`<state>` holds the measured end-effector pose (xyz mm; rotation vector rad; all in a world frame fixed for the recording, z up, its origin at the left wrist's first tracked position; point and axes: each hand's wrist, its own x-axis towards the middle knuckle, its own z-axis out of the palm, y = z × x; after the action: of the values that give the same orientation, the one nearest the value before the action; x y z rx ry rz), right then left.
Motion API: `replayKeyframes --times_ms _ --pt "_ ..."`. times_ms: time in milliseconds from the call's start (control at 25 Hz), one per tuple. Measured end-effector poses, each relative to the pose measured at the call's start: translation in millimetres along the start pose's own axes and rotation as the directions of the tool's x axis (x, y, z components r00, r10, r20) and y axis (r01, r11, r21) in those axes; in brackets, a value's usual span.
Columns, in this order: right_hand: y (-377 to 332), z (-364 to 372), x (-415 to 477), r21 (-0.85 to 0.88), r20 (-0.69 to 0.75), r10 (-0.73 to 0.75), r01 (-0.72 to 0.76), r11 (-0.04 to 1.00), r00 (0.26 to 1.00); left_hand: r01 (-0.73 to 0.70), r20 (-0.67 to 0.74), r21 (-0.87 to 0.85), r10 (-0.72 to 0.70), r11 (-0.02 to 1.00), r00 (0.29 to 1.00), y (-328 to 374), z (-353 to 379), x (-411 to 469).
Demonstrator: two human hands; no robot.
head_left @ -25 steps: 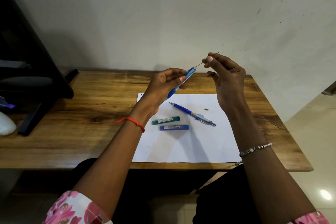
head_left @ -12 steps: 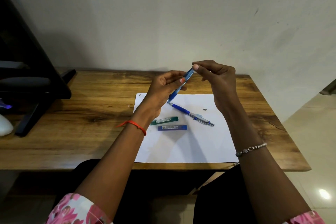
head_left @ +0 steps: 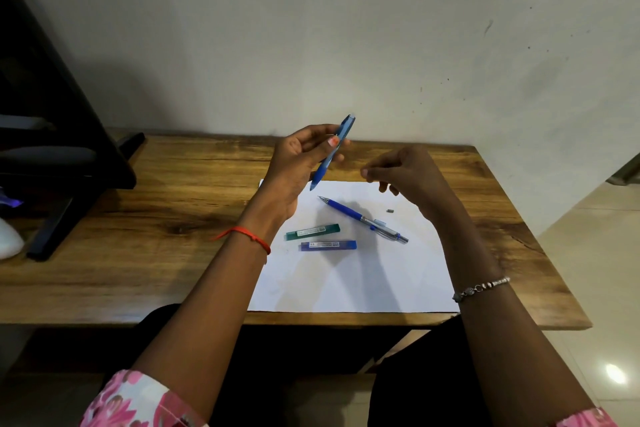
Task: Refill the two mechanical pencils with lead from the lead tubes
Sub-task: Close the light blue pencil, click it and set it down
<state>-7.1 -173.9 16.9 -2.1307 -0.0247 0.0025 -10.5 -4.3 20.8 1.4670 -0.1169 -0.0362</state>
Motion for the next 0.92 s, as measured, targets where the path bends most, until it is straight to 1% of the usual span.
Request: replayKeyframes --times_ms 80,240,360,520,640,920 --pt "2 0 0 -0.069 0.037 0.007 -0.005 0.998 0.999 -0.007 0.001 -0.011 0.007 1.000 1.000 2 -1 0" --pt "9 -5 1 -0.172 0.028 0.044 -0.038 0.984 0.999 -0.007 0.002 -0.033 0.007 0.999 1.000 4 -3 -2" --pt "12 -7 2 -0.263 0.070 0.108 -0.086 0.961 0.992 -0.009 0.009 -0.052 0.009 0.999 1.000 6 -5 -1" --pt "15 -5 2 -0.410 0.148 0.227 -0.149 0.900 0.963 -0.011 0.018 -0.059 0.012 0.998 1.000 7 -5 -2" --pt "15 -3 1 -0.447 0.190 0.267 -0.158 0.880 0.945 -0.006 0.016 -0.070 0.008 0.998 1.000 7 -5 -1" --pt "13 1 -1 -0.480 0.206 0.276 -0.149 0.864 0.939 -0.008 0.013 -0.070 0.008 0.998 1.000 4 -5 -1"
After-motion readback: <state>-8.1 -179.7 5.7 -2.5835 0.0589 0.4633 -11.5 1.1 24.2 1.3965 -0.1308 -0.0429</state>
